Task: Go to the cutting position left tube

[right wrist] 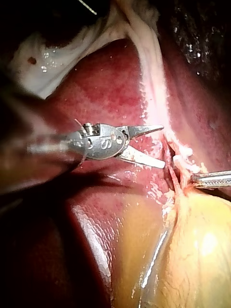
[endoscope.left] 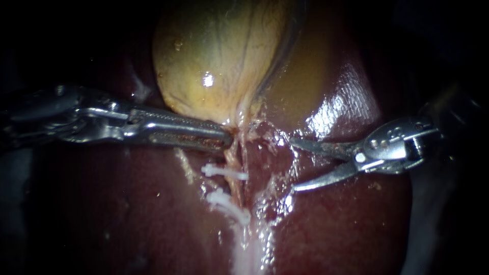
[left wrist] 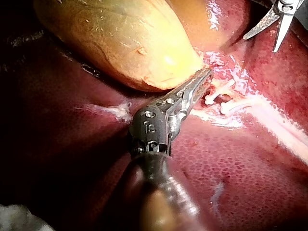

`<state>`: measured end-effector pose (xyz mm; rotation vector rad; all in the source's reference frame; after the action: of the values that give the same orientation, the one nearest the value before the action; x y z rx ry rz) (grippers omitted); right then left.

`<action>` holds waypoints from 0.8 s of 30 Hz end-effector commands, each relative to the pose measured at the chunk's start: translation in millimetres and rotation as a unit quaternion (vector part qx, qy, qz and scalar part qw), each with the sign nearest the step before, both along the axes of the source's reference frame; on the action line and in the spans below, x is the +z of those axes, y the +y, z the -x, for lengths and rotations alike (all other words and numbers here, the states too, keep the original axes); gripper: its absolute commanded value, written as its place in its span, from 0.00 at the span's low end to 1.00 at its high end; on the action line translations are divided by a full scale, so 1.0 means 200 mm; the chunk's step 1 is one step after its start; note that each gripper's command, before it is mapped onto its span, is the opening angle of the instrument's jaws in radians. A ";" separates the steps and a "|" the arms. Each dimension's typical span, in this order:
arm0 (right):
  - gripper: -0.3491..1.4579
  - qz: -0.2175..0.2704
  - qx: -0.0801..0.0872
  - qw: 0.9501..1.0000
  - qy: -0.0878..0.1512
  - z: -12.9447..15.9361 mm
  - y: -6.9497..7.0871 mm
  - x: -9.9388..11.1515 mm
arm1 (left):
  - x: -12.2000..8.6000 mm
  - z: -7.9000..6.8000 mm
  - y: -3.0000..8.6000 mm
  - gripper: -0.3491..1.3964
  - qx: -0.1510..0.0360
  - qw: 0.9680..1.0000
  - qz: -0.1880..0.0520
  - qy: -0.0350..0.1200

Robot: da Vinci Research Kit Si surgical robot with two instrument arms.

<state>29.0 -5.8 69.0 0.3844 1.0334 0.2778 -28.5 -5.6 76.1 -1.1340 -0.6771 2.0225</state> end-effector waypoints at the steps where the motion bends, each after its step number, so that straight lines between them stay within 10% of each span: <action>1: 0.98 0.000 0.000 1.000 0.000 0.000 0.000 0.000 | -0.001 -0.001 0.000 0.00 0.000 1.000 0.000 0.000; 14: 0.98 0.000 0.001 1.000 0.000 -0.001 -0.001 -0.001 | -0.039 -0.019 0.002 0.00 -0.010 1.000 -0.007 -0.003; 24: 0.98 -0.002 -0.006 1.000 0.007 -0.015 -0.010 0.003 | -0.041 -0.019 0.001 0.00 -0.009 1.000 -0.004 -0.004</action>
<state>32.5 -8.0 69.8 0.3963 1.0456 0.2654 -24.8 -5.5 67.9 -1.1393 -0.6765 1.9990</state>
